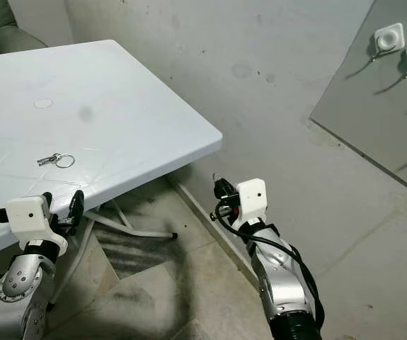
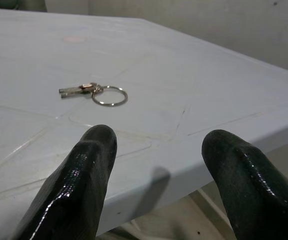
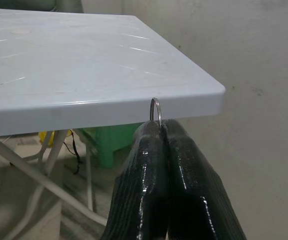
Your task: Hang keys on a hook
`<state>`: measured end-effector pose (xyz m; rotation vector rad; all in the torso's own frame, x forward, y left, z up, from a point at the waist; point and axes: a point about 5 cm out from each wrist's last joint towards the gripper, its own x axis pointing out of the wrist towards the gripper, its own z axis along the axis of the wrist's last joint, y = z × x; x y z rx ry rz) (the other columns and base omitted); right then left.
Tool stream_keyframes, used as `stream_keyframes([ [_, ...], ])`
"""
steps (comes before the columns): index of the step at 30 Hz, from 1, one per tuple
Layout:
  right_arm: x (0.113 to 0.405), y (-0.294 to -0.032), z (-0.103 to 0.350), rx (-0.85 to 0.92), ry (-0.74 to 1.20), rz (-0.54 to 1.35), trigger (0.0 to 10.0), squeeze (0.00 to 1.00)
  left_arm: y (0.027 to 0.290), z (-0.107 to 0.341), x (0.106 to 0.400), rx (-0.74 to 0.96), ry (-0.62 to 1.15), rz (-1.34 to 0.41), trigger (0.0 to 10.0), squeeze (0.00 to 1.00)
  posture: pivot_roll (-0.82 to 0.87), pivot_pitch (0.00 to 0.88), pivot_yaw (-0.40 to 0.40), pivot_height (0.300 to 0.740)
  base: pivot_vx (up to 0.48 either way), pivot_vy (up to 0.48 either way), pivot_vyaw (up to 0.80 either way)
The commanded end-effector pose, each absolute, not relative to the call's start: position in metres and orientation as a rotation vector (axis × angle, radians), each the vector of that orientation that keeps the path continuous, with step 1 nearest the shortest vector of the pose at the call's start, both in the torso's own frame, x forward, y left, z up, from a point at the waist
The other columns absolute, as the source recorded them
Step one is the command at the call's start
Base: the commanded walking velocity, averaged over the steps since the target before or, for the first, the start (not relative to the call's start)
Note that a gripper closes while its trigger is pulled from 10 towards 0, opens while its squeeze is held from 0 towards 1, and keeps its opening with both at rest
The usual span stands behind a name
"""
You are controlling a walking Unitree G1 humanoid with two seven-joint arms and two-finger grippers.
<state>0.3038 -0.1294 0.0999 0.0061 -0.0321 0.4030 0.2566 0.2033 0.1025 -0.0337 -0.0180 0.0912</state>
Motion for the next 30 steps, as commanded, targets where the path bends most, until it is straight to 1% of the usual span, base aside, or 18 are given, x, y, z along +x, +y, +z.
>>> stream_keyframes([
  [1,0.305,-0.13,0.103,0.007,-0.04,0.397,10.0,0.0,0.199,0.104,0.254,-0.019,-0.017,0.085,10.0,0.0,-0.01,0.066,-0.043,0.74,0.0,0.0,-0.77],
  [8,0.302,-0.127,0.1,0.014,-0.036,0.404,10.0,0.0,0.188,0.104,0.248,-0.014,-0.018,0.057,10.0,0.0,0.01,0.086,-0.04,0.74,0.0,0.0,-0.77],
  [13,0.302,-0.128,0.101,0.018,-0.047,0.398,10.0,0.0,0.189,0.106,0.248,-0.012,-0.023,0.053,10.0,0.0,0.01,0.087,-0.037,0.74,0.0,0.0,-0.66],
  [19,0.302,-0.128,0.104,0.019,-0.068,0.392,10.0,0.0,0.194,0.113,0.254,0.0,-0.043,0.061,10.0,0.0,0.01,0.083,-0.032,0.74,0.0,0.0,0.0],
  [30,0.3,-0.129,0.107,0.023,-0.094,0.398,10.0,0.0,0.195,0.114,0.257,0.005,-0.05,0.058,10.0,0.0,0.0,0.082,-0.033,0.74,0.0,0.0,0.0],
])
